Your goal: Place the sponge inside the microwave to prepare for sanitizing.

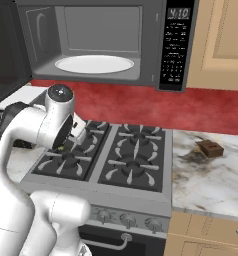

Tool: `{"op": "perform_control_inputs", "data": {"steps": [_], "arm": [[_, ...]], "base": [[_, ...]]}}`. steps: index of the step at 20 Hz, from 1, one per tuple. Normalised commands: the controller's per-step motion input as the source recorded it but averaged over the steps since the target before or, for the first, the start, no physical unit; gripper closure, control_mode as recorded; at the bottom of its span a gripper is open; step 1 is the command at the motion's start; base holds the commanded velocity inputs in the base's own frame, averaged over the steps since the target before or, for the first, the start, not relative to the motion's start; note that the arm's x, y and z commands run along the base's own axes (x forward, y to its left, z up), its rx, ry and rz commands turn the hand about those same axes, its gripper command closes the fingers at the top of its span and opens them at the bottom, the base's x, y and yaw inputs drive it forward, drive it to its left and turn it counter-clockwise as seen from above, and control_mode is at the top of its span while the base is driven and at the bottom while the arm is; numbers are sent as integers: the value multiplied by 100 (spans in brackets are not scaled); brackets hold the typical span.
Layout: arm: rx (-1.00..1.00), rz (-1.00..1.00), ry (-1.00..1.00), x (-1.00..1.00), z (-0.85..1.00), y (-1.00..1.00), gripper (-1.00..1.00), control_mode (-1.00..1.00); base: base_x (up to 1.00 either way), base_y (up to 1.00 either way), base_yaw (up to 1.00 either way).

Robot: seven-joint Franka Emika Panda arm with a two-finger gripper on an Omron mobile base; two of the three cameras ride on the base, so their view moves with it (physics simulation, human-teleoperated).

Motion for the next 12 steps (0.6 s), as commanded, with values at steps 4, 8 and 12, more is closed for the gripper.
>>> {"op": "perform_control_inputs", "data": {"steps": [4,8,12], "arm": [[-16,0,-5,-8,24,-31,100,-100],[-16,0,-18,-13,32,-3,100,-100],[-9,0,-13,-34,49,0,100,-100]], "base": [[0,0,0],[0,0,0],[0,0,0]]}}
